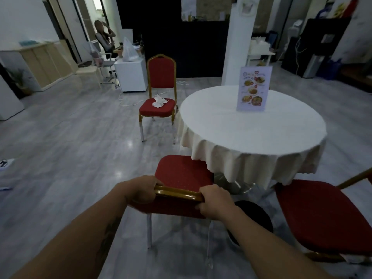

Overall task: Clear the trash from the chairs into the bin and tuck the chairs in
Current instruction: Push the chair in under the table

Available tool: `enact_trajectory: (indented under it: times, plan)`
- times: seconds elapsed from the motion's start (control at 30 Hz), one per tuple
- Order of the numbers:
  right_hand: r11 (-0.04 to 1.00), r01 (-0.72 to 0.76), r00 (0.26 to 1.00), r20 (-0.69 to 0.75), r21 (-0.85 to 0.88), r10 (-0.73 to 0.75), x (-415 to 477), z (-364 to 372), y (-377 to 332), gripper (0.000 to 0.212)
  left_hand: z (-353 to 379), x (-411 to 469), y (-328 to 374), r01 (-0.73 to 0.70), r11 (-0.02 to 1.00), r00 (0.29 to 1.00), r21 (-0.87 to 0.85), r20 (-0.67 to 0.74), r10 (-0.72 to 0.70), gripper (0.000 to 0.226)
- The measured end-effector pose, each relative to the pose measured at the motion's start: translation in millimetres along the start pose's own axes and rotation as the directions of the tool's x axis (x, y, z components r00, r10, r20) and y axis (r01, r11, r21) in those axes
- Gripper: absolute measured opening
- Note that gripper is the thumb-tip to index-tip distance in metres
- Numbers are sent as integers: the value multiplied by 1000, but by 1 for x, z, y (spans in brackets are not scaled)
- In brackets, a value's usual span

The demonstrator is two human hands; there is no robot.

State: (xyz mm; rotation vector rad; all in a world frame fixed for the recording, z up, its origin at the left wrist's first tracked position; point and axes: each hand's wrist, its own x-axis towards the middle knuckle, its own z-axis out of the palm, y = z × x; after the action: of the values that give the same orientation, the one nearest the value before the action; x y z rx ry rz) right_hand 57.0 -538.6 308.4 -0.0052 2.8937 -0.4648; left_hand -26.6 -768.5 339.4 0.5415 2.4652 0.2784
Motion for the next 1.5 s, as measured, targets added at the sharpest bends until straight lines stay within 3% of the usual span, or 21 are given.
enact_trajectory:
  times: [0.33, 0.57, 0.83, 0.97, 1.13, 1.33, 1.43, 1.5]
  plan:
    - [957, -259, 960, -77, 132, 271, 22, 10, -44, 21, -37, 42, -43, -242, 958, 969, 155, 92, 230, 44]
    - [906, -360, 915, -105, 222, 389, 39, 18, -83, 20, -62, 65, -79, -355, 911, 935, 209, 99, 341, 45]
    - [911, -350, 906, -168, 217, 388, 53, 30, -109, 6, -86, 93, -116, -323, 929, 928, 179, -134, 349, 42]
    - [909, -395, 903, -125, 132, 411, 66, 27, -115, 24, -75, 94, -139, -228, 971, 916, 67, -324, 238, 74]
    - [906, -413, 895, -145, 95, 423, 76, 32, -116, 32, -59, 80, -154, -170, 961, 938, -220, -335, 89, 119]
    - [906, -416, 884, -198, 77, 423, 93, 36, -125, 40, -34, 68, -132, -173, 732, 881, -659, -436, -184, 127]
    - [907, -415, 886, -193, 74, 422, 100, 39, -130, 43, -36, 73, -115, -180, 536, 856, -825, -399, -328, 114]
    - [910, -408, 891, -186, 67, 413, 104, 39, -131, 41, -44, 82, -101, -136, 367, 852, -920, -298, -431, 112]
